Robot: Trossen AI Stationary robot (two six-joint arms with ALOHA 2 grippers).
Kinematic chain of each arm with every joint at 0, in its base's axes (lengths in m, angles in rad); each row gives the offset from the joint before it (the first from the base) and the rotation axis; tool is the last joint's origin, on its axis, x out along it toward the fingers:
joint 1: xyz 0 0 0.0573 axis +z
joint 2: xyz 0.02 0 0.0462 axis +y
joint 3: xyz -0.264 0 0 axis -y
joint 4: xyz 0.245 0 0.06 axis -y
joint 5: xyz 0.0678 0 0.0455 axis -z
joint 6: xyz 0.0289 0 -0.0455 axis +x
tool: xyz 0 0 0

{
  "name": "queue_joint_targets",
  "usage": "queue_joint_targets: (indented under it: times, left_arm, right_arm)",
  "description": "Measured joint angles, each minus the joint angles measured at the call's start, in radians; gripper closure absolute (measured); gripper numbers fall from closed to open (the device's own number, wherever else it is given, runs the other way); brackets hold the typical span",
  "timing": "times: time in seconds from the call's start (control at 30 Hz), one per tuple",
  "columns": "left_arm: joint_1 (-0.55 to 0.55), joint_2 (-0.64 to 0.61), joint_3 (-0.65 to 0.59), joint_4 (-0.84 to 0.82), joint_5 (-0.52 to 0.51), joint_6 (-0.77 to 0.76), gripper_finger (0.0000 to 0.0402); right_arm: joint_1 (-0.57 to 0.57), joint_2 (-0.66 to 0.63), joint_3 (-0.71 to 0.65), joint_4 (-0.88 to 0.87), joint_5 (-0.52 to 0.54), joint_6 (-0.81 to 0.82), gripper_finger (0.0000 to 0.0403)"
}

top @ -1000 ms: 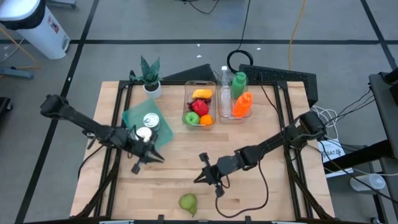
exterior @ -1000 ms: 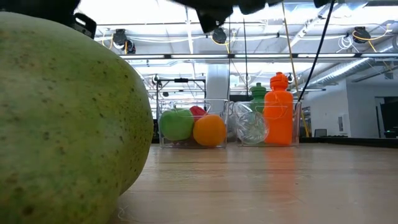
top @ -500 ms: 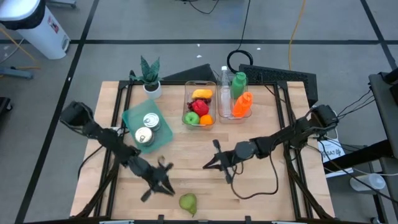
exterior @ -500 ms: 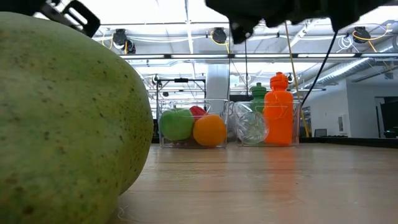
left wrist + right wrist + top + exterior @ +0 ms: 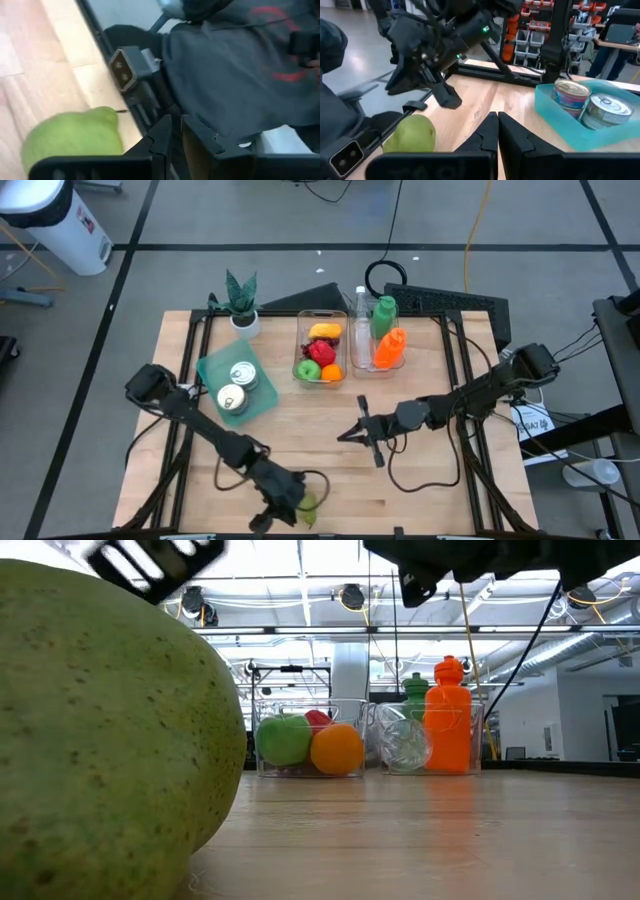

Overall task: Pick & Place Food Item
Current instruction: Put the pear into the left transparent bin

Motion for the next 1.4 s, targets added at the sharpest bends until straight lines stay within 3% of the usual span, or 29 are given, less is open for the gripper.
queue_joint_targets:
  times: [0.2, 0.6, 0.83, 1.13, 1.4]
  left_arm:
    - [0.041, 0.089, 0.093, -0.065, 0.002, -0.020, 0.0351]
    - [-0.008, 0.119, 0.097, -0.102, -0.004, -0.074, 0.0351]
    - [0.015, 0.160, 0.097, -0.146, -0.138, -0.084, 0.0351]
    - [0.136, 0.188, 0.095, -0.161, -0.306, -0.030, 0.0351]
    - [0.231, 0.185, 0.096, -0.083, -0.326, 0.140, 0.0350]
  right_arm:
    - [0.000, 0.000, 0.000, 0.001, 0.000, 0.013, 0.0401]
    - [0.011, -0.035, 0.000, -0.011, -0.007, 0.029, 0.0399]
    - [0.014, -0.037, -0.001, -0.058, -0.006, 0.047, 0.0399]
    - [0.027, -0.037, -0.001, -0.115, -0.006, 0.060, 0.0399]
    - [0.067, -0.037, -0.001, -0.194, -0.005, 0.061, 0.0399]
